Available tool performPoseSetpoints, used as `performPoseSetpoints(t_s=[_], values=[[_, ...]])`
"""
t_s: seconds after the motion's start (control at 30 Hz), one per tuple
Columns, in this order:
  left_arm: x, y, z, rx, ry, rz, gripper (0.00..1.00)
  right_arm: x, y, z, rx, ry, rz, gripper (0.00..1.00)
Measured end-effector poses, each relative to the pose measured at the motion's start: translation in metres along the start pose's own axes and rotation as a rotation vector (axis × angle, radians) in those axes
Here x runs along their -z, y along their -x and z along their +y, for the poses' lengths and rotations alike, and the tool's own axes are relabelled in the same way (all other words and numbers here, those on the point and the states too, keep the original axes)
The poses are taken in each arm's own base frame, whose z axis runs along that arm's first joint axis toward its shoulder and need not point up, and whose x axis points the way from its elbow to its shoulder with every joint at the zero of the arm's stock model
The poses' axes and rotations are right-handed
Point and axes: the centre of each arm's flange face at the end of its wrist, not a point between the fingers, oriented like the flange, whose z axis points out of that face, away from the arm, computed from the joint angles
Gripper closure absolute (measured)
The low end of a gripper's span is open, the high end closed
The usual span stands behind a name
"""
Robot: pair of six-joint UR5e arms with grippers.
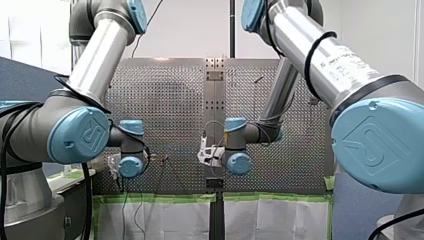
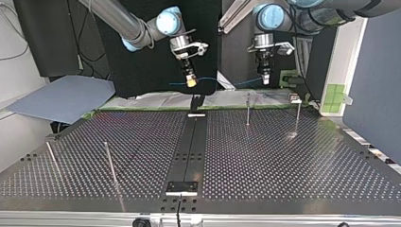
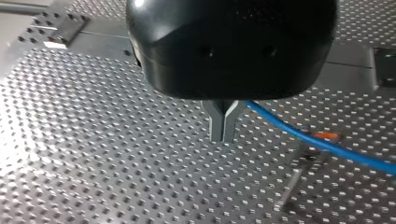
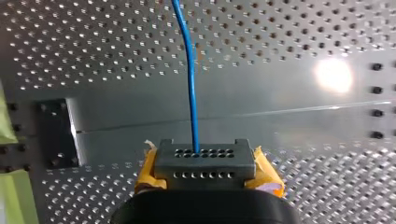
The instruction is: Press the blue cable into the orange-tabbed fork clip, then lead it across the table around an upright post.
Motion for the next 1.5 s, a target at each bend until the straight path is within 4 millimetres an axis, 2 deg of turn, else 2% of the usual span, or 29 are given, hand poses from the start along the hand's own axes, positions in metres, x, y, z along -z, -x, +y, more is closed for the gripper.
performPoseSetpoints(t_s=[0.3, 0.63, 1.0, 1.5], values=[[0.007, -0.030, 0.008, -0.022, -0.005, 0.084, 1.00, -0.007, 0.040, 0.002, 0.002, -0.015, -0.046, 1.00], [0.007, -0.036, 0.008, -0.034, -0.010, 0.108, 1.00, -0.009, 0.083, 0.011, -0.002, -0.007, -0.096, 1.00], [-0.002, -0.039, 0.001, -0.012, -0.063, 0.121, 1.00, -0.024, 0.082, 0.021, -0.016, 0.003, -0.087, 1.00], [-0.011, -0.076, 0.008, 0.001, -0.034, 0.167, 1.00, -0.032, 0.079, 0.045, -0.035, 0.023, -0.080, 1.00]])
